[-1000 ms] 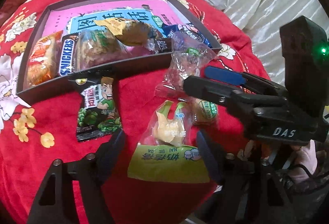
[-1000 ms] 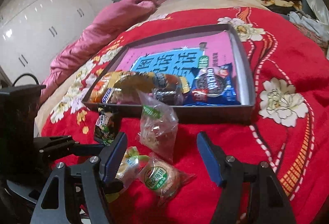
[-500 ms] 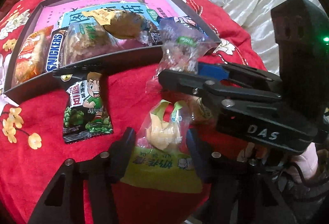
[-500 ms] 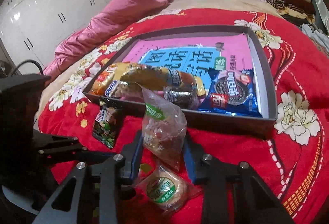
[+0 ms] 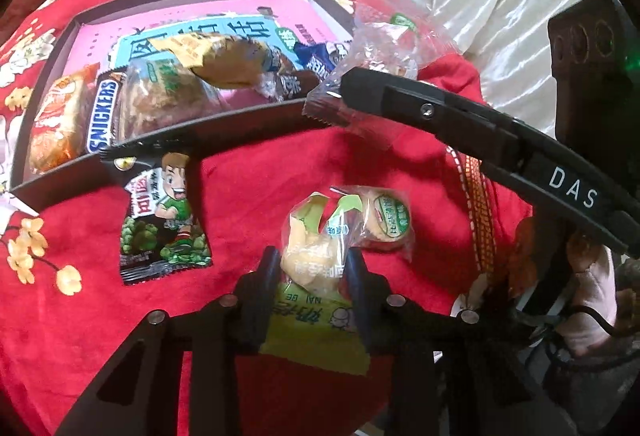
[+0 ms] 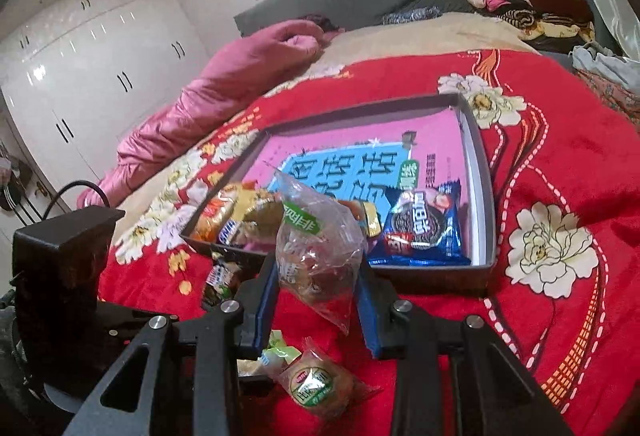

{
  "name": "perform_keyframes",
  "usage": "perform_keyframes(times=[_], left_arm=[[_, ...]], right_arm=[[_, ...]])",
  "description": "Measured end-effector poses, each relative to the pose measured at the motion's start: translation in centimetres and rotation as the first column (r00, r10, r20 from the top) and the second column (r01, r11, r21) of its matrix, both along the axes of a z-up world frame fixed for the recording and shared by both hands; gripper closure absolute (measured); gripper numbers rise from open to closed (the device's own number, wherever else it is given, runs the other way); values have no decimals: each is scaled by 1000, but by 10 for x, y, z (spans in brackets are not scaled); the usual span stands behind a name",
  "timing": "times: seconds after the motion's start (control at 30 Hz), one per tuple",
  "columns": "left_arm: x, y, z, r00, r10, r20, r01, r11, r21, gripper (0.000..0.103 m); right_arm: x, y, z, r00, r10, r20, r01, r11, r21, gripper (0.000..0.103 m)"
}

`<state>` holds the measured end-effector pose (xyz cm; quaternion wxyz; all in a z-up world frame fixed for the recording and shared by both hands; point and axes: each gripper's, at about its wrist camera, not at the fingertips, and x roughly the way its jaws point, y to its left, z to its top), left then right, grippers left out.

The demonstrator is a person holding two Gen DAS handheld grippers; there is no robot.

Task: Organize snacks
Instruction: 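Grasp the yellow-green milk snack bag with the left tool while the right tool grasps the clear bag, then lift the milk snack bag toward the tray with the left tool while the right tool carries the clear bag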

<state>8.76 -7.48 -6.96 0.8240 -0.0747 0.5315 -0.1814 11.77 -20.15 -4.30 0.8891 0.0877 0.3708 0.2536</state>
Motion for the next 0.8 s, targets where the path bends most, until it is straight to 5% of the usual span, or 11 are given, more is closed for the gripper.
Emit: perform_keyframes(times=[0.8], left_arm=[[-5,72,66,974,182,133,-176,983,-59,69]], right_arm=[[-8,-13,23,994,-42,104,36,998,60,67]])
